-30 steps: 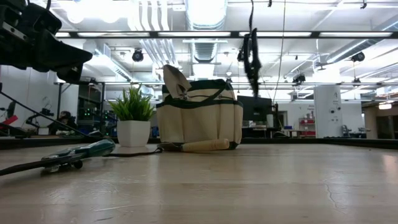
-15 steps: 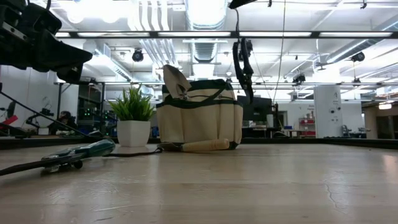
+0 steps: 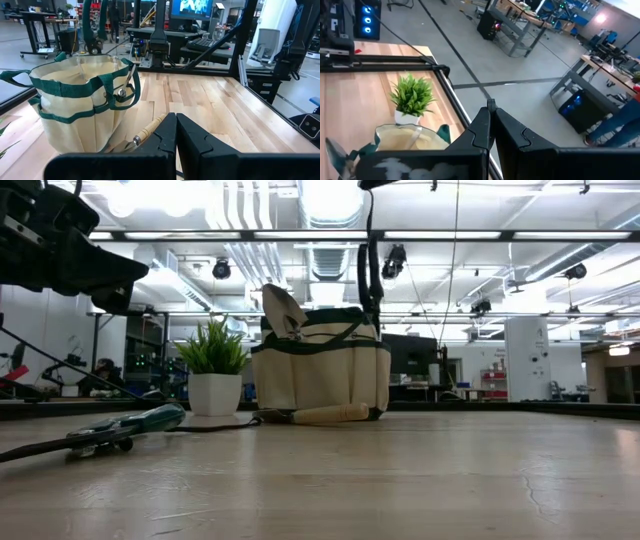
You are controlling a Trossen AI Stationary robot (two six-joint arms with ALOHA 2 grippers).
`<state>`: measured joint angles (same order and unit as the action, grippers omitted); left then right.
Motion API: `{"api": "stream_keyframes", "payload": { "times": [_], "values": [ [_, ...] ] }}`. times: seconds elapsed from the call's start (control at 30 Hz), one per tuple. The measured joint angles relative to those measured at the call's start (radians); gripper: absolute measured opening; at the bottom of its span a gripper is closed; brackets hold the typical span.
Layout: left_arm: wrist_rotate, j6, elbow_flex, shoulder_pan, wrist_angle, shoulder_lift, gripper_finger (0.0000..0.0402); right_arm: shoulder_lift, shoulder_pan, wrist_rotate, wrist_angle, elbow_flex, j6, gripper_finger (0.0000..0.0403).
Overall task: Pick & Place Garden tools in Gardening bag
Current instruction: Put the top green shear scissors into the white gardening bag
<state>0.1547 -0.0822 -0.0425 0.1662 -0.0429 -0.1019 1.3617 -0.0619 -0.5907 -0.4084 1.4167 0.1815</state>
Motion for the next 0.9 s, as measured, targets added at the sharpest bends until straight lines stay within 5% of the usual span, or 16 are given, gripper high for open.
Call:
{"api": "stream_keyframes", "payload": {
  "times": [0.9],
  "values": [
    [0.000, 0.000, 0.000, 0.000, 0.000, 0.000, 0.0010, 0.000, -0.005, 0.011, -0.005, -0.075, -0.111, 0.0008]
  ]
}}
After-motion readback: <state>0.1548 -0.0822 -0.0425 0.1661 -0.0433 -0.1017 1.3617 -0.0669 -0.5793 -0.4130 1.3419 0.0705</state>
